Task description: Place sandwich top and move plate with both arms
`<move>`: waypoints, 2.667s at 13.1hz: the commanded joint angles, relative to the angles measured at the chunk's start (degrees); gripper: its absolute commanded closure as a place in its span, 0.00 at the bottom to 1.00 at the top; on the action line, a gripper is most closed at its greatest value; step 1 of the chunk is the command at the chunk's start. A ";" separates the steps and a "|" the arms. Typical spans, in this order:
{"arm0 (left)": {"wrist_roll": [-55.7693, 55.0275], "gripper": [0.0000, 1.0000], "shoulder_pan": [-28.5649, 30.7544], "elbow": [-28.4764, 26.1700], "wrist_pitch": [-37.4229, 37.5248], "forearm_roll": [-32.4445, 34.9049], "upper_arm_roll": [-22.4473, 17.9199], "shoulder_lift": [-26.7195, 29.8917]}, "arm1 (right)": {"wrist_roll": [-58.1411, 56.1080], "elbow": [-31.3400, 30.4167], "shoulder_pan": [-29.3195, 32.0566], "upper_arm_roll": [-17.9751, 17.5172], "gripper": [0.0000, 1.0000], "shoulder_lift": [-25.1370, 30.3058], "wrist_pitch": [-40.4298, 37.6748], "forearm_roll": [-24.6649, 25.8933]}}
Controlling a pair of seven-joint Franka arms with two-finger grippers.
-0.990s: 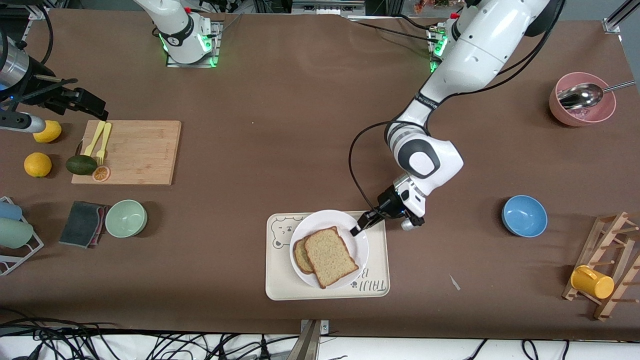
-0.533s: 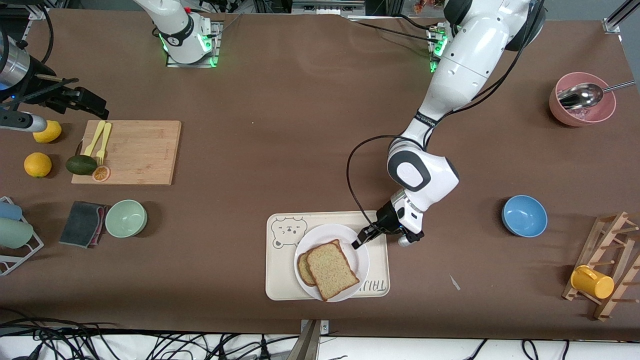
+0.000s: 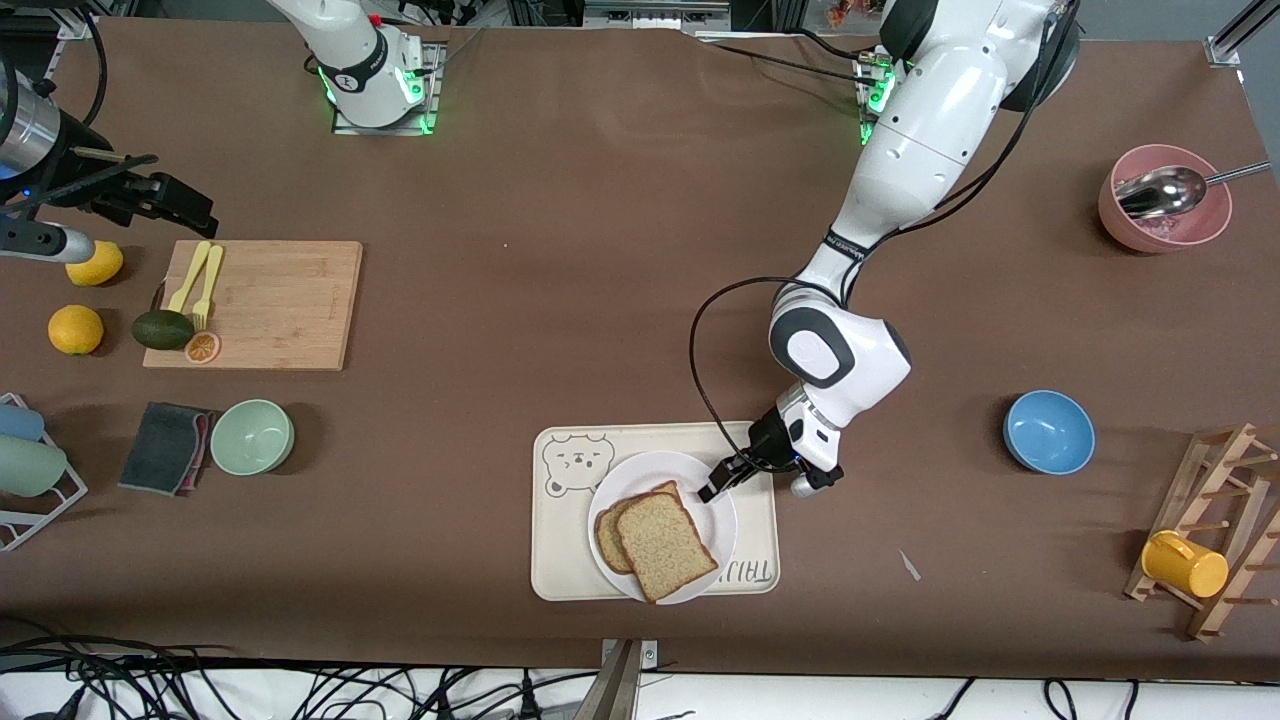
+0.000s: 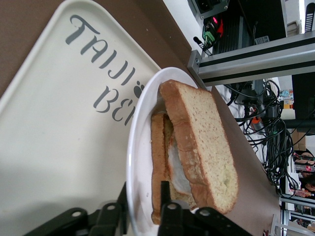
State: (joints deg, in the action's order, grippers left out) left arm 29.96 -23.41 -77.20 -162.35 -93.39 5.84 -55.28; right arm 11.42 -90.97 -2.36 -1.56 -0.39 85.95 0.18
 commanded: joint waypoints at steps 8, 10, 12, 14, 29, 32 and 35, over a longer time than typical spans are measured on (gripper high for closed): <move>-1.58 0.00 -0.41 -11.72 -0.86 0.92 -0.39 10.18 | -0.61 -0.35 0.25 -0.28 0.00 0.74 -0.26 -0.62; -1.58 0.00 -0.14 -16.55 -0.86 1.01 -0.39 13.87 | -0.61 -0.44 0.25 -0.28 0.00 0.74 -0.17 -0.62; -1.58 0.00 0.82 -20.86 -0.86 1.10 -0.30 17.56 | -0.61 -0.44 0.25 -0.28 0.00 0.74 -0.09 -0.62; -1.49 0.00 1.61 -26.13 -0.86 1.19 -0.12 21.95 | -0.61 -0.35 0.25 -0.28 0.00 0.74 0.09 -0.62; -0.87 0.00 14.09 -53.38 1.42 29.11 7.61 36.90 | -0.61 -0.53 0.25 -0.20 0.00 0.30 -0.61 -0.62; -1.05 0.00 20.75 -55.60 10.62 40.62 7.43 40.42 | 0.27 -0.44 0.25 -0.28 0.00 0.56 -0.53 0.00; -4.11 0.00 26.99 -54.73 21.07 57.47 7.00 42.88 | 0.71 -0.35 0.25 -0.02 0.00 0.74 0.70 0.78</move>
State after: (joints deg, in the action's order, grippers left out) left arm 28.64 0.14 -130.75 -146.89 -44.08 12.55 -16.11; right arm 11.50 -91.16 -2.33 -1.50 -0.46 86.06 0.33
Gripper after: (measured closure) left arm 0.000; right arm 0.000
